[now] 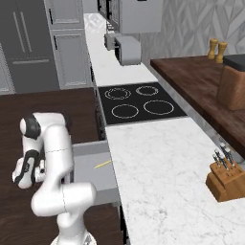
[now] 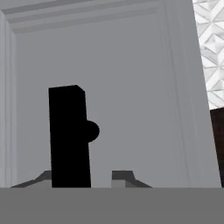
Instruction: Take a straw from the drawer in front and place it inside the glass cup on the dining counter.
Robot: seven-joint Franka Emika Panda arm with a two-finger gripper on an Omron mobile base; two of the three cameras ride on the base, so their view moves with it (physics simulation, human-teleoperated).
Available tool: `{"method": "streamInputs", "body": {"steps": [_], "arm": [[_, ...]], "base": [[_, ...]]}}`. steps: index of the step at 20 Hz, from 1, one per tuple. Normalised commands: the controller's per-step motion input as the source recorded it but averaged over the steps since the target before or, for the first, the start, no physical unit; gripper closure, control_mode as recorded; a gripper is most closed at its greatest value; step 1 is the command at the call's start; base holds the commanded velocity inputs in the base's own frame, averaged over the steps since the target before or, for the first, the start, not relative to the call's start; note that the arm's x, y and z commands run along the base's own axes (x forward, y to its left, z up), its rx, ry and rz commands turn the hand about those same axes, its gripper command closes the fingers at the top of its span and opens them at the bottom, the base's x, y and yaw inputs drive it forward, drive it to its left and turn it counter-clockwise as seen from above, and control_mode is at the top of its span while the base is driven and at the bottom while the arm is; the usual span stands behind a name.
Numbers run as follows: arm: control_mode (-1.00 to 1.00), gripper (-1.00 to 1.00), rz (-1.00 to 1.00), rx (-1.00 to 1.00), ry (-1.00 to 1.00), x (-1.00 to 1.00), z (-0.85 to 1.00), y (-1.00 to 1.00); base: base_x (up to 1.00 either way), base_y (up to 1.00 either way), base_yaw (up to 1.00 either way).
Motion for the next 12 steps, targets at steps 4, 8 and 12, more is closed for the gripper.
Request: {"method": "streamInputs", "body": {"steps": [4, 8, 12], "arm": [[-1.0, -1.0, 0.0, 0.01, 0.02, -0.49, 0.18, 1.0], [-1.0, -1.0, 0.01, 0.12, 0.1, -0.43, 0.28, 0.79], [-1.0, -1.0, 0.09, 0.43, 0.33, -0.48, 0.51, 0.13]], "base": [[0.0, 0.0, 0.0], [0.0, 0.0, 0.0], [0.0, 0.0, 0.0]]}}
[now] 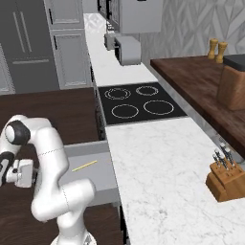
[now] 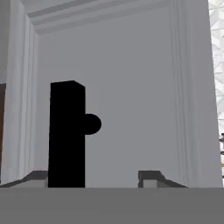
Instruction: Take a straw from the drawer in front and place it inside the glass cup on the dining counter.
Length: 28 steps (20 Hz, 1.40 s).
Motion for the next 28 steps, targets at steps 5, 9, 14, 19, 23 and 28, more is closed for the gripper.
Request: {"method": "streamInputs", "body": {"steps": [5, 9, 14, 19, 23, 28], "arm": [[-1.0, -1.0, 0.16, 0.59, 0.43, -0.32, 0.61, 0.0], [-1.0, -1.0, 0.2, 0.65, 0.36, -0.27, 0.76, 0.0], [-1.0, -1.0, 0.14, 0.5, 0.06, -0.21, 1.0, -0.43], [-1.0, -1.0, 0.0, 0.32, 0.0, 0.08, 1.0, -0.83], [-1.0, -1.0, -0.03, 0.22, 0.07, 0.4, 0.96, -0.84], [-1.0, -1.0, -0.1, 0.1, 0.16, 0.71, 0.23, -0.71]], "base": [[0.0, 0.0, 0.0], [0.0, 0.0, 0.0], [0.0, 0.0, 0.0], [0.0, 0.0, 0.0], [0.0, 0.0, 0.0], [0.0, 0.0, 0.0]]}}
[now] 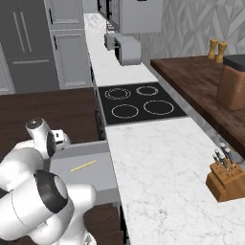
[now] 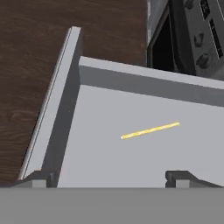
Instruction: Take a straw from the drawer in front and place it inside the glass cup on the dining counter.
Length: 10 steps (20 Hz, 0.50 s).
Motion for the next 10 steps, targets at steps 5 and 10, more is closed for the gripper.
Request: {"method": "streamInputs", "body": {"steps": [5, 10], "arm": [[-1.0, -1.0, -0.19, 0.0, 0.15, 0.88, -0.12, -0.41], [-1.0, -1.0, -0.26, 0.0, 0.12, 0.58, -0.33, -0.18]], "base": [[0.0, 0.0, 0.0], [0.0, 0.0, 0.0]]}}
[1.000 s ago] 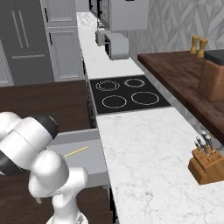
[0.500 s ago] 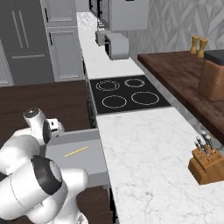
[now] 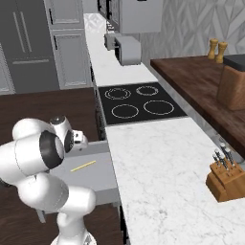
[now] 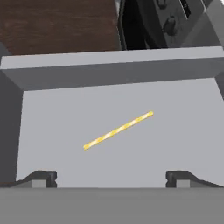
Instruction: Take a straw from the drawer in front and place it inside the glass cup on the dining counter.
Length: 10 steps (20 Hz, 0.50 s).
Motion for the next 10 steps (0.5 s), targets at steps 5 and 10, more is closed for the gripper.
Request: {"method": "streamInputs", "body": {"steps": [5, 10], "arm": [[-1.0, -1.0, -0.23, 0.0, 0.14, 0.23, -0.45, -0.19], [-1.0, -1.0, -0.14, 0.02, 0.12, 0.36, -0.55, -0.23]], "base": [[0.0, 0.0, 0.0], [0.0, 0.0, 0.0]]}}
